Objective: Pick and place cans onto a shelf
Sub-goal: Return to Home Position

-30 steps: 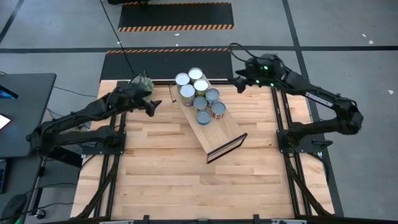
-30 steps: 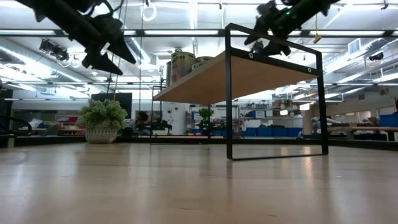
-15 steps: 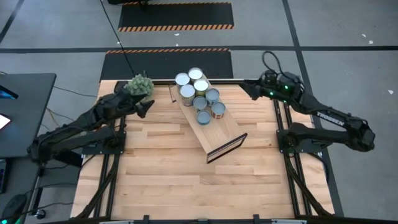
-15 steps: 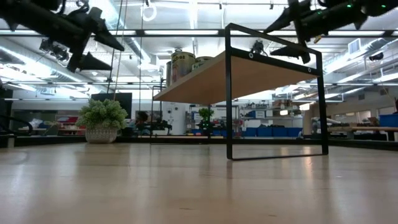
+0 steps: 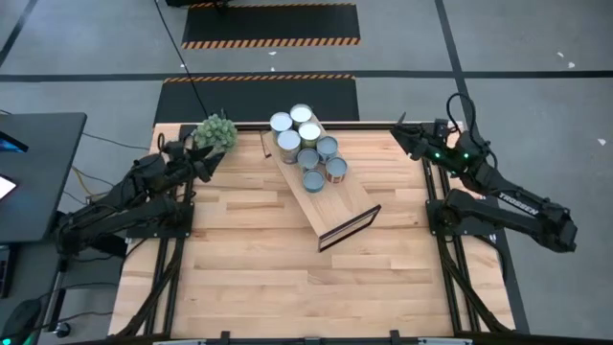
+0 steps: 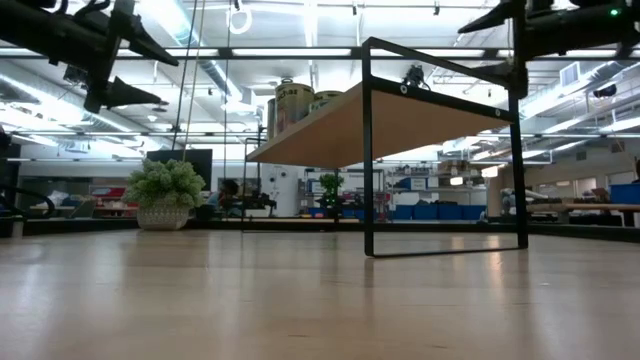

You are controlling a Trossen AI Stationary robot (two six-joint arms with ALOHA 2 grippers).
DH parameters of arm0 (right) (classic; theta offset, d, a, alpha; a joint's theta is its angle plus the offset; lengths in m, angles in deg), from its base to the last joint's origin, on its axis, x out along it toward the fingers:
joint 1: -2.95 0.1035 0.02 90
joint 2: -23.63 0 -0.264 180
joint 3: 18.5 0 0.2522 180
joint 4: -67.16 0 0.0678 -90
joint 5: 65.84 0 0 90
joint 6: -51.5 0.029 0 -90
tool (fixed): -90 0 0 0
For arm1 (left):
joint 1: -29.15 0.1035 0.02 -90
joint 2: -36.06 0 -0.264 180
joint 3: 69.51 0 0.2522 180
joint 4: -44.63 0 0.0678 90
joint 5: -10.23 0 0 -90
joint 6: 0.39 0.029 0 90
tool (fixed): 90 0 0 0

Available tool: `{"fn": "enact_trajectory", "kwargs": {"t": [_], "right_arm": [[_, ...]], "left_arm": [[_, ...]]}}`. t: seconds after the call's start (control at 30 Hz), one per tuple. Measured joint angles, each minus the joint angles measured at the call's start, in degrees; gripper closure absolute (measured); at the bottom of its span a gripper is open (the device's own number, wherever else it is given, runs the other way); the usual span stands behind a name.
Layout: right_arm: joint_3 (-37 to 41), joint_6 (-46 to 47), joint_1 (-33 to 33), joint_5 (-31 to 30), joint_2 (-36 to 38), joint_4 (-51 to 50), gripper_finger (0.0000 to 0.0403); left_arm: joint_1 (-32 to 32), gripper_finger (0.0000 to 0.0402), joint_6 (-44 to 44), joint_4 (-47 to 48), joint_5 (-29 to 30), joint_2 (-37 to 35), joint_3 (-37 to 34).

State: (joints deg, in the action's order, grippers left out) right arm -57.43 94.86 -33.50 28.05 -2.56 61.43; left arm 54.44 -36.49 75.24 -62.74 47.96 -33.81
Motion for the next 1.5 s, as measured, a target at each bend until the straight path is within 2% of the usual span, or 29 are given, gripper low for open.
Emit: {"fn": "enact_trajectory", "kwargs": {"t": [0.43, 0.6, 0.87, 1.17, 1.3, 1.5], "right_arm": [[9.7, 5.8, 0.0, -0.4, 10.6, 0.1, 0.0057], [13.0, 7.8, 0.0, -1.2, 14.2, 0.5, 0.0057], [17.6, 11.2, 1.2, -1.5, 18.8, 3.6, 0.0057], [24.5, 16.1, 3.9, -5.6, 20.7, 10.2, 0.0057], [24.8, 16.5, 4.9, -6.5, 20.6, 9.1, 0.0057], [24.8, 15.6, 5.0, -9.4, 20.6, 8.6, 0.0058]], "left_arm": [[-4.8, 0.0013, -3.1, 3.3, 1.6, -0.7, -0.2], [-8.4, 0.0013, -6.3, -0.2, 1.8, -0.7, -4.6], [-13.0, 0.0013, -10.8, -4.4, 6.3, -0.8, -10.1], [-18.5, 0.0013, -15.7, -6.2, 7.2, -0.8, -15.6], [-20.7, 0.0013, -17.7, -7.8, 8.7, -0.8, -17.5], [-22.3, 0.0013, -17.4, -8.1, 14.4, -0.7, -17.5]]}}
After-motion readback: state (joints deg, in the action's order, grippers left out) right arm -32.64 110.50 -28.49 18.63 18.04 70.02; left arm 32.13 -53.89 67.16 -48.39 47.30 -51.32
